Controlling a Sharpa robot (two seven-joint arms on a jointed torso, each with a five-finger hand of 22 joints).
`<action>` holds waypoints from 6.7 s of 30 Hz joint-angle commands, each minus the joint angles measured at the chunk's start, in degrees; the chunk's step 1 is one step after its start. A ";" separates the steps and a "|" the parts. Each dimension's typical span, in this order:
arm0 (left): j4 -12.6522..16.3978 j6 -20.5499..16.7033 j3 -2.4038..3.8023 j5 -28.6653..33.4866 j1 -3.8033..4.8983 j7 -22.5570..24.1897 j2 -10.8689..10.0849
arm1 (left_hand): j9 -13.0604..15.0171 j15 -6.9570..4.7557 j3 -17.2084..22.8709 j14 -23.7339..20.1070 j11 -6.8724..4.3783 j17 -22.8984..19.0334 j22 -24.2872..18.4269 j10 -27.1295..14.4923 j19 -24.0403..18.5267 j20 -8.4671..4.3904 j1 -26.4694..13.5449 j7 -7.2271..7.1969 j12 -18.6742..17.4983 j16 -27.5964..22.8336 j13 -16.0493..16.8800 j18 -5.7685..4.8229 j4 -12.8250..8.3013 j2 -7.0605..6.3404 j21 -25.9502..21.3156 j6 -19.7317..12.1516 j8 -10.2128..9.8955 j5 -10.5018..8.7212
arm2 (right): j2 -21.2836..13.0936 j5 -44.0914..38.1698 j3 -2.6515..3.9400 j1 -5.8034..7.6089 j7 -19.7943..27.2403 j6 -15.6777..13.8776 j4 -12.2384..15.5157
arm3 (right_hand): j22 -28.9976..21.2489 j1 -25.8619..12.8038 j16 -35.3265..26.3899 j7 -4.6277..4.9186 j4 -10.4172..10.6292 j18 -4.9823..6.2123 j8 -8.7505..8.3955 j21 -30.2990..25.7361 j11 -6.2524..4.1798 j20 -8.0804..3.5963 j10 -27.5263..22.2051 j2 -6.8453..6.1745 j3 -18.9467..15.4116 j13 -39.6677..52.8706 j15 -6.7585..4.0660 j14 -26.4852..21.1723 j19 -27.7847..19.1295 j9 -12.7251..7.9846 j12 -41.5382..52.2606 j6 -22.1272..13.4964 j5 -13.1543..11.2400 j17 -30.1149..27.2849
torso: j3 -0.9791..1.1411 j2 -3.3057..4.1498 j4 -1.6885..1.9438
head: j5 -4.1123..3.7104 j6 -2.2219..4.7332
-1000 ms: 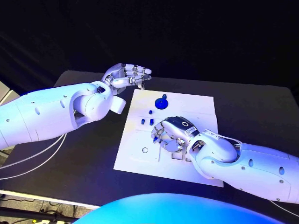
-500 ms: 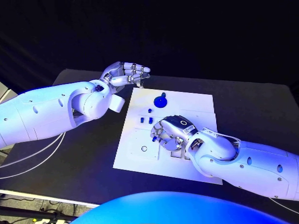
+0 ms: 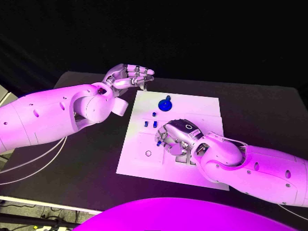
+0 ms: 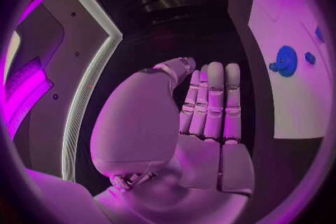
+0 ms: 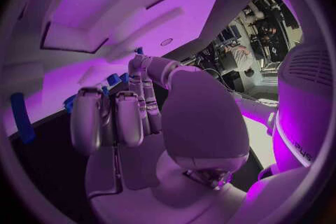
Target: Assemble the parts on the task board
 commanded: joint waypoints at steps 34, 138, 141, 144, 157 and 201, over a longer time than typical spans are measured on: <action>0.24 0.78 0.04 0.38 0.04 -0.08 -0.25 | 0.14 -0.20 -0.20 -0.26 -0.09 -0.07 -0.13 -0.59 -0.10 -0.19 -0.38 0.08 0.61 -0.35 0.18 0.74 -0.05 0.34 -0.35 -0.04 0.19 -0.10 | 0.37 -2.91 -0.39 -0.22 -2.75 3.62 0.17 | 8.46 -3.69 0.47 1.04 0.91 -0.94 -1.27 -0.95 0.01 0.36 -1.93 -1.56 -2.63 -0.76 0.71 3.87 0.64 0.05 -0.19 -1.87 -1.19 0.12 | -0.01 -0.01 -0.04 | -0.33 0.02; 0.24 1.55 -0.66 0.36 0.03 0.34 -0.87 | 0.30 -0.16 -0.53 -0.55 -0.12 -0.13 -0.38 -1.04 -0.22 -0.11 -0.76 -0.01 1.49 -0.52 0.41 0.72 0.03 0.42 -0.86 0.01 0.44 -0.21 | -12.09 10.16 0.69 8.59 -1.21 3.56 1.08 | 8.50 7.24 3.13 -0.25 11.86 -0.67 -3.09 -4.08 -1.51 -0.63 -2.28 0.78 -9.43 1.23 -0.47 2.85 1.46 2.70 7.80 1.66 -4.11 -4.20 | -0.03 -0.05 -0.05 | -2.17 1.95; 0.14 1.54 -0.66 0.36 0.02 0.36 -0.83 | 0.31 -0.18 -0.51 -0.56 -0.14 -0.13 -0.39 -1.04 -0.22 -0.11 -0.70 -0.03 1.56 -0.52 0.43 0.73 0.00 0.49 -0.89 0.03 0.46 -0.20 | -12.47 12.93 0.78 9.13 -0.59 2.72 1.35 | 8.74 5.69 3.21 -0.39 10.88 -0.73 -2.46 -3.79 -1.54 -0.67 -2.06 0.90 -8.61 1.77 -0.49 2.87 1.53 4.03 7.08 1.05 -6.38 -4.20 | -0.02 -0.08 -0.06 | -1.96 2.10; 0.05 1.53 -0.67 0.36 0.02 0.38 -0.78 | 0.34 -0.19 -0.48 -0.56 -0.16 -0.14 -0.40 -1.04 -0.21 -0.12 -0.66 -0.05 1.63 -0.52 0.45 0.73 -0.01 0.58 -0.91 0.08 0.51 -0.20 | -12.89 15.20 0.85 9.86 0.08 2.01 1.86 | 8.74 5.59 3.24 -0.40 10.71 -0.73 -2.38 -3.81 -1.56 -0.68 -1.99 0.97 -8.45 1.86 -0.50 2.88 1.52 4.19 7.01 0.99 -6.57 -4.16 | -0.04 -0.10 -0.05 | -2.19 2.04; -0.40 1.52 -0.69 0.40 -0.02 0.52 -0.41 | 0.34 -0.19 -0.48 -0.56 -0.16 -0.14 -0.40 -1.04 -0.21 -0.12 -0.66 -0.05 1.63 -0.52 0.45 0.73 -0.01 0.58 -0.91 0.08 0.51 -0.20 | -12.25 19.25 1.06 10.96 2.01 -0.12 6.14 | 8.86 5.39 3.24 -0.33 9.94 -0.76 -2.11 -3.64 -1.60 -0.72 -1.78 0.85 -8.03 2.14 -0.55 2.87 1.57 4.72 6.80 0.88 -6.56 -4.23 | -0.01 -0.08 -0.11 | -1.50 1.82; -1.76 1.34 -0.98 0.97 -0.19 0.84 1.46 | 0.41 -0.22 -0.56 -0.58 -0.19 -0.14 -0.45 -1.14 -0.18 -0.13 -0.67 -0.11 1.90 -0.52 0.51 0.74 -0.05 0.65 -1.00 0.18 0.64 -0.23 | 1.97 5.65 -0.57 2.13 1.66 6.93 2.51 | 8.89 4.58 3.27 0.14 7.91 -0.72 -2.13 -4.01 -1.22 -0.59 -2.23 0.66 -6.94 2.74 -0.28 2.83 1.46 5.65 5.76 0.09 -5.25 -4.35 | -0.01 -0.12 0.03 | 1.16 0.57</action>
